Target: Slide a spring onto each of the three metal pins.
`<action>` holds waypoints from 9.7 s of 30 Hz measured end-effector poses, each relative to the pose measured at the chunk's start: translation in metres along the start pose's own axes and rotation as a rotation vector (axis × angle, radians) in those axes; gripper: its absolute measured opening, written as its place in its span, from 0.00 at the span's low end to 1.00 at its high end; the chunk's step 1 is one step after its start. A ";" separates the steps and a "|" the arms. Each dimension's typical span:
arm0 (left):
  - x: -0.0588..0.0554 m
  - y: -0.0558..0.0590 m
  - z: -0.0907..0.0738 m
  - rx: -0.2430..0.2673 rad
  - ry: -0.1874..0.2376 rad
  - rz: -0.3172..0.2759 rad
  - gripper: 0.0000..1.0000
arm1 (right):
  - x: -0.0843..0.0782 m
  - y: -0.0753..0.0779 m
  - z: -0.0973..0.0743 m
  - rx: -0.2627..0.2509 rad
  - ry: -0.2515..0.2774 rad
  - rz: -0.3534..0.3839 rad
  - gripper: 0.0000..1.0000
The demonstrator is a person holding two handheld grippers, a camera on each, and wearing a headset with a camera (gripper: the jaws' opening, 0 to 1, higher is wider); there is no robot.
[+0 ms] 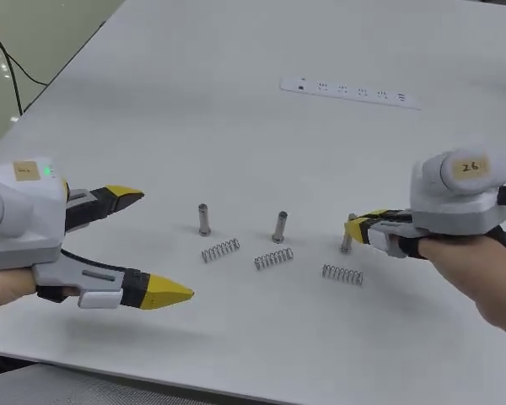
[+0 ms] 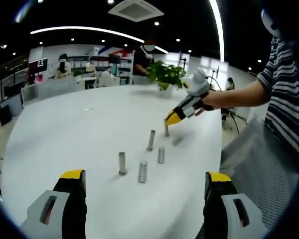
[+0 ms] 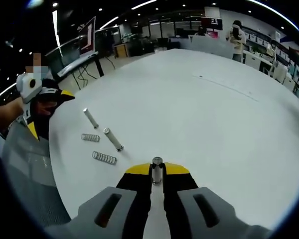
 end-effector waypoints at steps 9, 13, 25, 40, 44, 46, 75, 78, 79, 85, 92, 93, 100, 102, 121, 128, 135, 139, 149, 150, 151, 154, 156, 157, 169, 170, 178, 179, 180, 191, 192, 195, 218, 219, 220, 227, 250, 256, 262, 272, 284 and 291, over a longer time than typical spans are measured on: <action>-0.001 -0.001 -0.001 0.000 0.000 -0.003 0.97 | -0.006 -0.001 -0.003 -0.012 0.023 -0.064 0.05; -0.002 -0.001 -0.001 0.002 0.001 -0.006 0.97 | -0.006 -0.001 -0.005 -0.013 0.019 -0.086 0.05; 0.000 -0.001 -0.001 -0.003 0.002 -0.004 0.97 | -0.010 -0.002 -0.008 -0.013 0.007 -0.102 0.05; 0.000 -0.002 0.000 -0.008 0.011 -0.008 0.97 | -0.006 -0.007 -0.011 -0.003 0.025 -0.086 0.17; 0.000 -0.002 0.000 -0.013 0.010 -0.010 0.97 | -0.005 -0.008 -0.012 -0.001 0.036 -0.088 0.23; 0.000 -0.002 0.000 -0.014 0.009 -0.008 0.97 | -0.004 -0.008 -0.013 0.001 0.039 -0.088 0.23; -0.002 -0.003 0.002 -0.023 0.008 -0.015 0.98 | 0.000 -0.014 -0.028 0.035 0.057 -0.164 0.37; -0.002 -0.004 0.001 -0.026 0.010 -0.014 0.98 | 0.001 -0.014 -0.032 0.040 0.058 -0.186 0.38; -0.002 -0.005 0.000 -0.026 0.008 -0.012 0.98 | 0.001 -0.014 -0.034 0.044 0.056 -0.198 0.38; -0.001 -0.006 -0.001 -0.027 0.007 -0.010 0.98 | -0.001 -0.012 -0.038 0.043 0.024 -0.288 0.38; -0.002 -0.006 -0.003 -0.023 0.005 -0.011 0.98 | -0.003 -0.012 -0.041 0.070 -0.026 -0.438 0.39; -0.002 -0.007 -0.003 -0.022 0.006 -0.011 0.98 | -0.005 -0.012 -0.041 0.069 -0.045 -0.478 0.40; -0.003 -0.005 -0.006 -0.018 0.003 -0.013 0.98 | -0.007 -0.011 -0.044 0.102 -0.095 -0.578 0.39; -0.003 -0.005 -0.006 -0.017 0.003 -0.013 0.98 | -0.009 -0.012 -0.045 0.123 -0.116 -0.602 0.36; -0.002 -0.004 -0.009 -0.010 0.001 -0.012 0.98 | -0.033 -0.025 -0.035 0.228 -0.238 -0.717 0.25; -0.002 -0.001 -0.008 -0.015 0.001 -0.010 0.98 | -0.035 -0.026 -0.024 0.244 -0.259 -0.736 0.19; -0.002 -0.002 -0.009 -0.011 0.007 -0.009 0.98 | -0.037 -0.025 -0.013 0.246 -0.293 -0.748 0.16; -0.002 -0.002 -0.009 -0.011 0.007 -0.010 0.98 | -0.037 -0.024 -0.009 0.247 -0.307 -0.751 0.15; -0.005 0.000 -0.009 -0.022 -0.010 0.002 0.98 | -0.046 -0.017 -0.001 0.247 -0.355 -0.747 0.13; -0.005 0.001 -0.009 -0.024 -0.011 0.004 0.98 | -0.046 -0.016 0.000 0.247 -0.358 -0.745 0.13; -0.005 0.001 -0.009 -0.025 -0.012 0.006 0.98 | -0.047 -0.015 0.001 0.247 -0.361 -0.745 0.12; -0.006 0.001 -0.008 -0.032 -0.011 0.013 0.97 | -0.045 -0.013 0.002 0.236 -0.352 -0.755 0.11; -0.006 0.002 -0.007 -0.035 -0.011 0.011 0.97 | -0.044 -0.014 0.002 0.241 -0.347 -0.748 0.10; -0.006 0.002 -0.007 -0.038 -0.011 0.009 0.97 | -0.044 -0.014 0.002 0.243 -0.348 -0.747 0.09; -0.010 0.004 -0.010 -0.040 -0.016 0.001 0.96 | -0.048 -0.013 0.006 0.258 -0.355 -0.768 0.07; -0.010 0.004 -0.010 -0.040 -0.017 0.001 0.96 | -0.048 -0.013 0.005 0.255 -0.358 -0.767 0.07; -0.011 0.007 -0.011 -0.056 -0.020 -0.002 0.95 | -0.036 -0.019 -0.007 0.255 -0.346 -0.729 0.07; -0.010 0.008 -0.011 -0.056 -0.020 0.001 0.95 | -0.035 -0.021 -0.009 0.260 -0.343 -0.725 0.07; -0.009 0.009 -0.010 -0.061 -0.020 0.005 0.94 | -0.033 -0.022 -0.011 0.265 -0.340 -0.722 0.07; 0.002 0.021 -0.004 -0.146 0.018 -0.003 0.82 | -0.021 -0.046 -0.027 0.301 -0.312 -0.731 0.07; 0.002 0.023 -0.003 -0.157 0.016 -0.003 0.81 | -0.020 -0.048 -0.028 0.306 -0.308 -0.731 0.07; 0.004 0.024 0.002 -0.167 0.015 0.009 0.80 | -0.018 -0.054 -0.030 0.309 -0.306 -0.748 0.07; 0.031 0.058 0.063 -0.359 0.071 0.016 0.52 | -0.020 -0.077 -0.034 0.341 -0.312 -0.762 0.07; 0.033 0.059 0.067 -0.363 0.072 0.019 0.50 | -0.020 -0.078 -0.034 0.342 -0.312 -0.759 0.07; 0.033 0.060 0.069 -0.364 0.069 0.028 0.48 | -0.020 -0.078 -0.034 0.342 -0.312 -0.758 0.07; 0.034 0.068 0.088 -0.387 0.055 0.080 0.39 | -0.019 -0.083 -0.034 0.347 -0.308 -0.762 0.07; 0.044 0.078 0.108 -0.415 0.094 0.129 0.13 | -0.013 -0.092 -0.036 0.370 -0.291 -0.785 0.07; 0.044 0.080 0.108 -0.418 0.101 0.130 0.05 | -0.013 -0.092 -0.036 0.369 -0.290 -0.785 0.07; 0.045 0.081 0.108 -0.427 0.113 0.148 0.03 | -0.013 -0.091 -0.038 0.373 -0.284 -0.781 0.07; 0.048 0.078 0.105 -0.470 0.115 0.150 0.02 | -0.013 -0.094 -0.040 0.404 -0.255 -0.746 0.07; 0.049 0.079 0.102 -0.515 0.106 0.156 0.02 | -0.014 -0.092 -0.042 0.418 -0.222 -0.744 0.11; 0.050 0.080 0.099 -0.532 0.104 0.169 0.02 | -0.021 -0.087 -0.046 0.435 -0.231 -0.732 0.10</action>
Point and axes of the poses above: the centre of the closed fingertips' face, and the gripper's own axes: z roughly forward along the fingers, y roughly to its right, x roughly out of its top, the point moved 6 cm from there along -z, roughly backward along the fingers, and after that the axes turned 8 degrees about z, right-handed, at the moved point
